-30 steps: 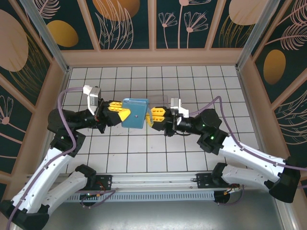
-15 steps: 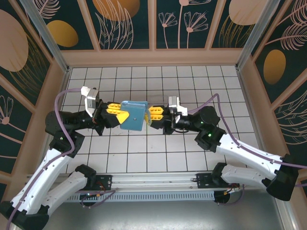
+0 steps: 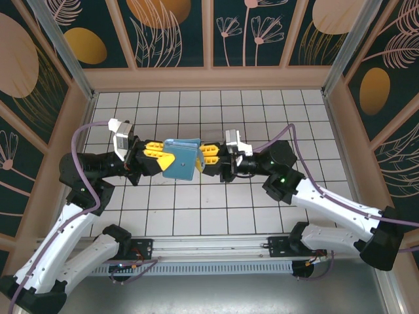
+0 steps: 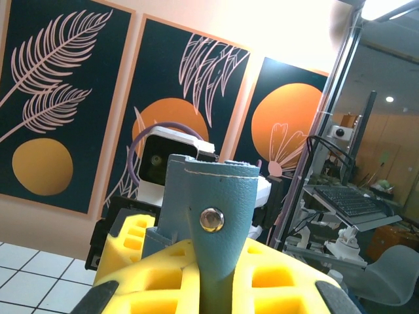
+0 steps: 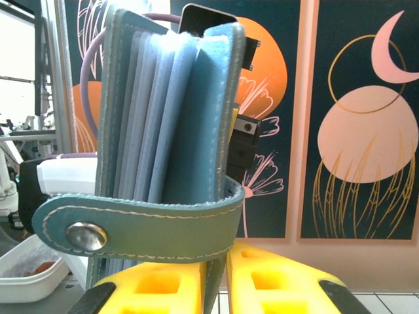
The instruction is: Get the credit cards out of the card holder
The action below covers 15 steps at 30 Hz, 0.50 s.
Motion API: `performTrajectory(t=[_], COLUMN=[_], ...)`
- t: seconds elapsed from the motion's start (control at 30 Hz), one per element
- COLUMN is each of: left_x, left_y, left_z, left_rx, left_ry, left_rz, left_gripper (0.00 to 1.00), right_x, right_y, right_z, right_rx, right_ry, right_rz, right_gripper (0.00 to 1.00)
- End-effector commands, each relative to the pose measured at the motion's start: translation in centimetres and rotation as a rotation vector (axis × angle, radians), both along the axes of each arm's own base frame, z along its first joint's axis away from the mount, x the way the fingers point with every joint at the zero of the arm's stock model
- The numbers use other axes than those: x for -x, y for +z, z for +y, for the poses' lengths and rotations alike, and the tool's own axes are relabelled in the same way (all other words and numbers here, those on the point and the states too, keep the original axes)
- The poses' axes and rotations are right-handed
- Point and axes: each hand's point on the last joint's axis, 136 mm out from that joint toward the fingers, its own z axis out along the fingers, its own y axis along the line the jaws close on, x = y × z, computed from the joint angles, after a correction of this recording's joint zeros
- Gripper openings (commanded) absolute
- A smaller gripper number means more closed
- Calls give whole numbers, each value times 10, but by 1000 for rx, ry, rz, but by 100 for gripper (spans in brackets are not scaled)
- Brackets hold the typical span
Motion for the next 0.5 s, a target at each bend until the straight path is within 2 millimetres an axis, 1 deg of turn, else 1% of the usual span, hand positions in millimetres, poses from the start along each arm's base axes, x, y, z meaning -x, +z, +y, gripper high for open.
performTrajectory(t=[0.0,0.13,0.23,0.33,0.4,0.47], left_x=[-6,-10,-12,-13,-14,-17], left_y=[6,5,4,3,2,1], left_z=[-1,-2,-2,-3,-3,-3], left_rx=[12,9,6,2,0,-6], left_ry=[27,43,50,48,50,66], left_rz=[-19,-17,-16,-14,-13,-8], left_gripper=[0,0,0,0,0,0], right_x=[23,32,32,30,30,29], right_y=[17,10,9,11,12,11], right_z=[-3,-2,-2,-3,-3,-2], right_rx=[-36,-12,-8,-14,-15,-9], right_ry=[103,162,160,141,136,127], right_rz=[-80,-87,-83,-87,-91,-94], right_gripper=[19,24,26,15,11,3])
